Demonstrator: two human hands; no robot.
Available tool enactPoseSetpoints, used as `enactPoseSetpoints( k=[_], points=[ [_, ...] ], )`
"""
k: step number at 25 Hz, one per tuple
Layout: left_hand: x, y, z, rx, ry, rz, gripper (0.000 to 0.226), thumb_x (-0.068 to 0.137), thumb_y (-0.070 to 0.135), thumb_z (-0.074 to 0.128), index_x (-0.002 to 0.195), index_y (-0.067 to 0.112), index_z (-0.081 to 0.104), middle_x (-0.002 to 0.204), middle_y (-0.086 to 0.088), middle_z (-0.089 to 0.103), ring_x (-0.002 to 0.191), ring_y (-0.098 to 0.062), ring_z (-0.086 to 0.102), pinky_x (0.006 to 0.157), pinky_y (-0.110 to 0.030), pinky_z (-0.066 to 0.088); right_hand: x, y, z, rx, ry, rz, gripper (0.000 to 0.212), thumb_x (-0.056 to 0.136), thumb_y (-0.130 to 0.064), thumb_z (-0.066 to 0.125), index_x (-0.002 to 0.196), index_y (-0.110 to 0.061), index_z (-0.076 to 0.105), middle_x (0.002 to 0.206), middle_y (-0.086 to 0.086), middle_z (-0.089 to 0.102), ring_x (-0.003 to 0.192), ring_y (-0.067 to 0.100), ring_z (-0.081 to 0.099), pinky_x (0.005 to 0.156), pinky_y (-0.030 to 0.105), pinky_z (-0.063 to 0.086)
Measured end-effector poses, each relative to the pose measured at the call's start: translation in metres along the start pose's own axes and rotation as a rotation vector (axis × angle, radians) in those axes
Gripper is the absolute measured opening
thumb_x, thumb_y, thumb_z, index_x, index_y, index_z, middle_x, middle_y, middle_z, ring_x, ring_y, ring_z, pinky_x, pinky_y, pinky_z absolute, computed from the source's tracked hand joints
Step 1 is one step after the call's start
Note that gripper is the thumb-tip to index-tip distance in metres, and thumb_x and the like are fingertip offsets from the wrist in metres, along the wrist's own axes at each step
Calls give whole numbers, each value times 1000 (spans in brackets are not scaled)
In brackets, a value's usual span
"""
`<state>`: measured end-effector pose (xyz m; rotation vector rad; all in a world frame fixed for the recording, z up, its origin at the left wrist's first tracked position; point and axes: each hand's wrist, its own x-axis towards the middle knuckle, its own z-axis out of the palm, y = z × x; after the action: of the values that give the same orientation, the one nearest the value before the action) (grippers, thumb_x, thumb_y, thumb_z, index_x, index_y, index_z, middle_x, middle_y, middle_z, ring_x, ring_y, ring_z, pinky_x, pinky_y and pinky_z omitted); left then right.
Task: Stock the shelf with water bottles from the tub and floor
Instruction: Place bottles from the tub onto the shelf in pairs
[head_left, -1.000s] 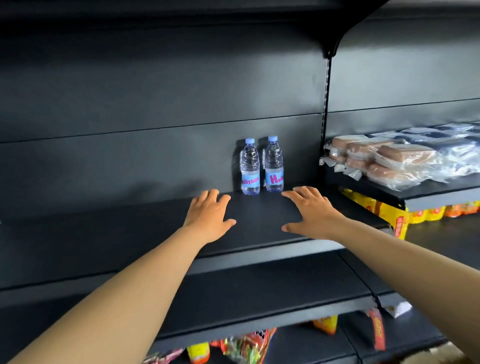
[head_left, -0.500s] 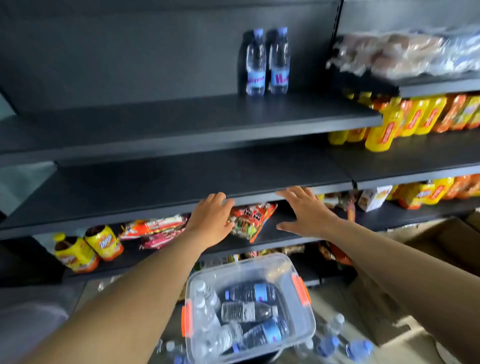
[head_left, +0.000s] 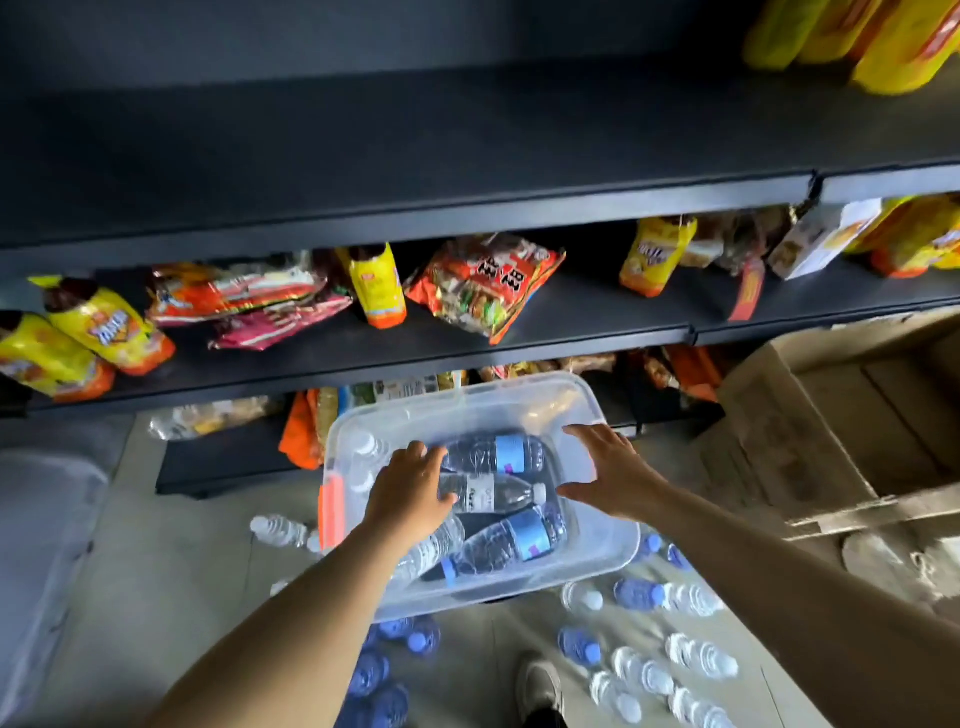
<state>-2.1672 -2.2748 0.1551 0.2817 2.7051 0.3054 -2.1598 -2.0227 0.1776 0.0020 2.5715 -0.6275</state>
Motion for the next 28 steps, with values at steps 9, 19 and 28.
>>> enactPoseSetpoints(
  k=[9, 19, 28],
  points=[
    [100, -36, 95, -306, -42, -271, 61, 87, 38, 61, 140, 17, 38, 140, -13, 44, 126, -27, 45, 102, -38, 41, 78, 57, 123, 59, -350, -38, 75, 79, -32, 72, 143, -25, 35, 146, 2, 39, 132, 21, 37, 106, 28, 32],
    [156, -48, 152, -626, -101, -489, 59, 88, 40, 59, 137, 15, 39, 138, -11, 47, 115, -26, 52, 88, -29, 39, 118, 72, 171, -140, -539, -133, 85, 76, -45, 73, 146, -28, 28, 152, -4, 31, 140, 17, 25, 110, 41, 28],
    [162, -46, 153, -877, 35, -634, 52, 76, 38, 74, 116, 12, 51, 117, -7, 56, 93, -20, 52, 75, -29, 45, 133, 70, 178, -237, -582, -184, 81, 68, -50, 77, 136, -22, 43, 139, 1, 47, 128, 21, 41, 102, 35, 30]
  ],
)
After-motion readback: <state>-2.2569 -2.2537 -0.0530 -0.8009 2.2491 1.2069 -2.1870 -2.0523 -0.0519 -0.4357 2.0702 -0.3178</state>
